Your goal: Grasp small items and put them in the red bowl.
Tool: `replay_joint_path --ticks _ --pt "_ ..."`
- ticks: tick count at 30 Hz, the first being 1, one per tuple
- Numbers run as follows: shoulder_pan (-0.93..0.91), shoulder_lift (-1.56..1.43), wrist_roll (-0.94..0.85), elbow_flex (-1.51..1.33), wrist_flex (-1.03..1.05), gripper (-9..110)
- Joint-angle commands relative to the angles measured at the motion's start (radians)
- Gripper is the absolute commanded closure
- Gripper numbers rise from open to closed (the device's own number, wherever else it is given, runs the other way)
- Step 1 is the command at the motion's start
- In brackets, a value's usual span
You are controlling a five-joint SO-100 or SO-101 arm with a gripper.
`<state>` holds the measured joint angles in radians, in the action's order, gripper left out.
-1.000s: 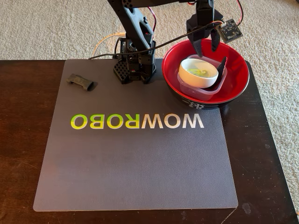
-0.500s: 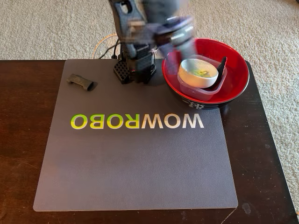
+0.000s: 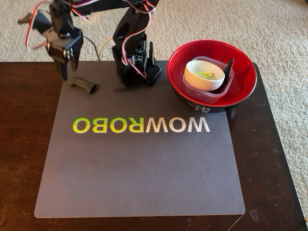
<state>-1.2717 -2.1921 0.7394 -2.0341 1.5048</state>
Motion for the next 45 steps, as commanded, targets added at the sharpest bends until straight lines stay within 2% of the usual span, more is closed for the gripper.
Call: replay_joint_path --ticks 1,9,11,17,21,31,38,45 --pt "-0.112 -0.106 0.1 -0.044 -0.014 86" --pt "-0.276 -0.121 0.442 -0.279 -0.152 85" --pt "-0.291 -0.163 0.508 -0.365 -0.233 85" --pt "-0.308 -0.141 0.801 -0.414 -0.293 83" --pt "-0.284 -0.026 0.732 -0.39 -0.425 83" --pt "-0.167 0.115 0.532 -0.344 -0.485 79" --pt "-0.132 0.181 0.517 -0.351 -0.494 78" --pt "-0.265 0.291 0.63 -0.356 -0.574 82"
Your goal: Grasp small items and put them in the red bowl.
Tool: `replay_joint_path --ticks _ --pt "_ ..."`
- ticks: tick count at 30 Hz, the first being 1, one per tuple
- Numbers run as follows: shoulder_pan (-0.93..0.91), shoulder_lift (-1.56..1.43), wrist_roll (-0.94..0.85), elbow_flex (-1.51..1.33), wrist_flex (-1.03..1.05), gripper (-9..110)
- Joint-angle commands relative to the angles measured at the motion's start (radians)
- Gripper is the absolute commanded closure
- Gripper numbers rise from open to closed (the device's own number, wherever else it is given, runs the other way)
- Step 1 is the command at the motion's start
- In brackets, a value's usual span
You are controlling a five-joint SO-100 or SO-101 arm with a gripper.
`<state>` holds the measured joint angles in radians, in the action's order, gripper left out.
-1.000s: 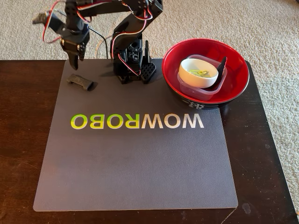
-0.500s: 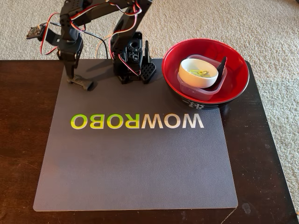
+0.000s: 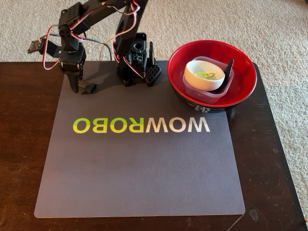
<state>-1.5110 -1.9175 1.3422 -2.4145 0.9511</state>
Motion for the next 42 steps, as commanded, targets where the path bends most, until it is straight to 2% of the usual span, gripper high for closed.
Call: replay_joint_path --ticks 1,7,12,15,18,21,25,29,34,42 --pt "-0.028 0.014 0.034 0.021 -0.021 83" --pt "-0.008 0.003 0.037 0.014 -0.02 101" --pt "0.072 -0.094 -0.072 0.018 0.003 101" --pt "0.146 -0.135 -0.193 0.084 0.052 101" --pt "0.264 -0.04 -0.351 0.23 0.121 101" --pt "0.449 0.109 -0.512 0.434 0.23 101" --pt "0.775 0.14 -0.65 0.615 0.304 101" --pt "1.086 0.086 -0.68 0.782 0.345 101" --pt "1.433 0.06 -0.715 1.058 0.523 101" --pt "2.121 -0.325 -0.729 1.04 0.759 101"
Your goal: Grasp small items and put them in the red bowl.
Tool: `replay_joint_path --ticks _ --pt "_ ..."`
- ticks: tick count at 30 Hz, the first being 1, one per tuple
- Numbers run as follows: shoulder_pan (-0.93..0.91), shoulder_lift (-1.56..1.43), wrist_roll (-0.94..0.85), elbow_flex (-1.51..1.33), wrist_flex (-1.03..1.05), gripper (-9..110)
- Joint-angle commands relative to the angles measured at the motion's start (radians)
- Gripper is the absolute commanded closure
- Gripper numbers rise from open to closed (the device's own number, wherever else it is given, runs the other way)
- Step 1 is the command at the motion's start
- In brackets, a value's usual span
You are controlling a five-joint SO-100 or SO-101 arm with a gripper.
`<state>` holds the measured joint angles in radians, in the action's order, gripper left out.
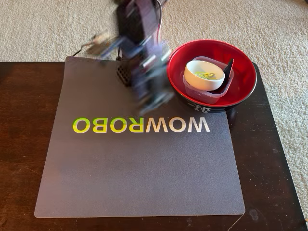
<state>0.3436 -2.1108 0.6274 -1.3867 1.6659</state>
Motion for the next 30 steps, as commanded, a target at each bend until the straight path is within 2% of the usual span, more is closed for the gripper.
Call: replay_joint_path --ticks 1,6,10,16,19,25,30 --pt "0.347 -0.186 -0.017 -0.038 0.044 101" --pt "0.637 -0.327 -0.011 -0.33 0.043 101" --pt "0.735 -0.357 0.028 -0.52 0.008 101" --pt "0.913 -0.327 0.071 -0.649 -0.006 101" --pt "0.923 -0.279 0.064 -0.67 -0.054 100" --pt "0.847 -0.219 0.084 -0.681 -0.104 81" --pt "0.821 -0.245 0.08 -0.681 -0.121 79"
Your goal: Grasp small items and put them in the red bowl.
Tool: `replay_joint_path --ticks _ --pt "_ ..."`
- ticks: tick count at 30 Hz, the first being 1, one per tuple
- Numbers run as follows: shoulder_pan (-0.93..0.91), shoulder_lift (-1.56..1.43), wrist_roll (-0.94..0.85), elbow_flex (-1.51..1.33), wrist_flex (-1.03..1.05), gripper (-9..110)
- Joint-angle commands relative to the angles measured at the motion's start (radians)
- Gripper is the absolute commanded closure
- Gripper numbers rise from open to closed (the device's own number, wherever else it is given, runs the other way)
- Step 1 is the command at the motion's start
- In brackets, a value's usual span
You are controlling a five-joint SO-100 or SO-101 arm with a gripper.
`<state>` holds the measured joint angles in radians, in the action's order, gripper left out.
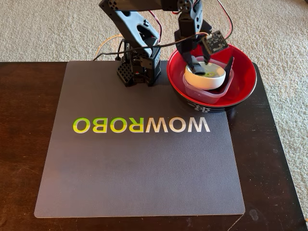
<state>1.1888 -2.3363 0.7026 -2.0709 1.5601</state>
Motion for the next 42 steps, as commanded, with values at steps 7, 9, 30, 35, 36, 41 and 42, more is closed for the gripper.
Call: replay_joint_path --ticks 7,9,30,35,36,41,42 --pt "-0.014 -0.043 -0.049 0.04 -0.028 77" --pt "-0.011 -0.044 -0.037 0.058 -0.018 77" --pt "-0.086 0.181 0.147 0.224 0.031 74" --pt "-0.17 0.383 0.255 0.428 0.15 75" --pt "-0.181 0.376 0.259 0.46 0.15 75" --pt "-0.133 0.385 0.242 0.555 0.127 75" --pt "-0.106 0.391 0.224 0.546 0.117 76"
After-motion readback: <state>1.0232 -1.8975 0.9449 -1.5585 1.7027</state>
